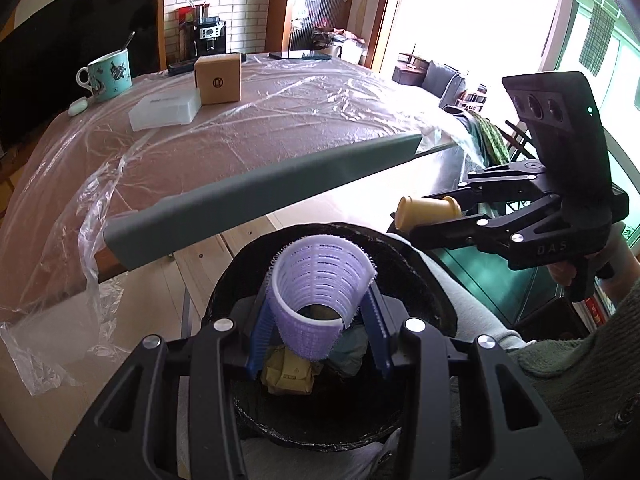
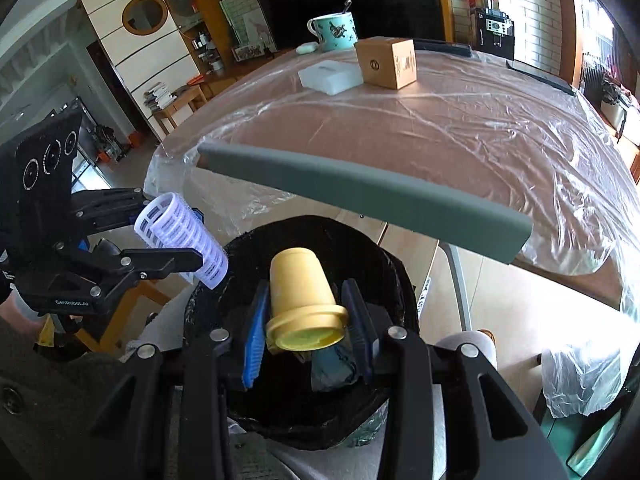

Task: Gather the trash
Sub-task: 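Carry the held roller and yellow cup down over the black bin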

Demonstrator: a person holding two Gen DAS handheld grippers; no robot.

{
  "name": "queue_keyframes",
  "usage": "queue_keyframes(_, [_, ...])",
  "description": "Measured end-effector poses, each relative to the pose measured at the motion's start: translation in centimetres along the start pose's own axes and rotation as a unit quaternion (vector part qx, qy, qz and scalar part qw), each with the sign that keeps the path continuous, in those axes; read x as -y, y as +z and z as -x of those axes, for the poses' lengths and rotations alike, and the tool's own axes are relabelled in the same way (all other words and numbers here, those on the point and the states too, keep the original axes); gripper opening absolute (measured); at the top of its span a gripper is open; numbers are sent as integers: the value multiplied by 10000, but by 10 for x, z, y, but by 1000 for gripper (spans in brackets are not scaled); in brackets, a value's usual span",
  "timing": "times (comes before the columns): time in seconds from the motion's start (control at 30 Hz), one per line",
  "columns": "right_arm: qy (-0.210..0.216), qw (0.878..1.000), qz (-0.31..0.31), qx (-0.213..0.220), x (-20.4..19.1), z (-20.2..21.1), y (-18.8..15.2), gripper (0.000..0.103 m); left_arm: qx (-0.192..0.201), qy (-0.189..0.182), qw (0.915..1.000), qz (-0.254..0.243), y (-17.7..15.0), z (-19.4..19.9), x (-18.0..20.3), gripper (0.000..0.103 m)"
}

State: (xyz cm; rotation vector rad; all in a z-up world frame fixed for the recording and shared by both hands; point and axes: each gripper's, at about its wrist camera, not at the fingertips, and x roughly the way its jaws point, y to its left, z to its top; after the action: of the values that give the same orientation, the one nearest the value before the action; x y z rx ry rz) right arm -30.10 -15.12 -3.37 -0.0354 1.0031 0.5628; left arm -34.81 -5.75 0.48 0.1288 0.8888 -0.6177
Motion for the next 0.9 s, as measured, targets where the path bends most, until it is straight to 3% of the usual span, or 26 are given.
queue_keyframes(0.43, [-267, 9995, 31, -174, 0, -13, -5, 36, -274, 418, 9985, 207, -1, -17, -13, 43])
queue_keyframes(0.9, [-419, 9987, -81, -287, 6, -26, -11, 36, -423, 526, 9973, 293, -5, -28, -16, 43])
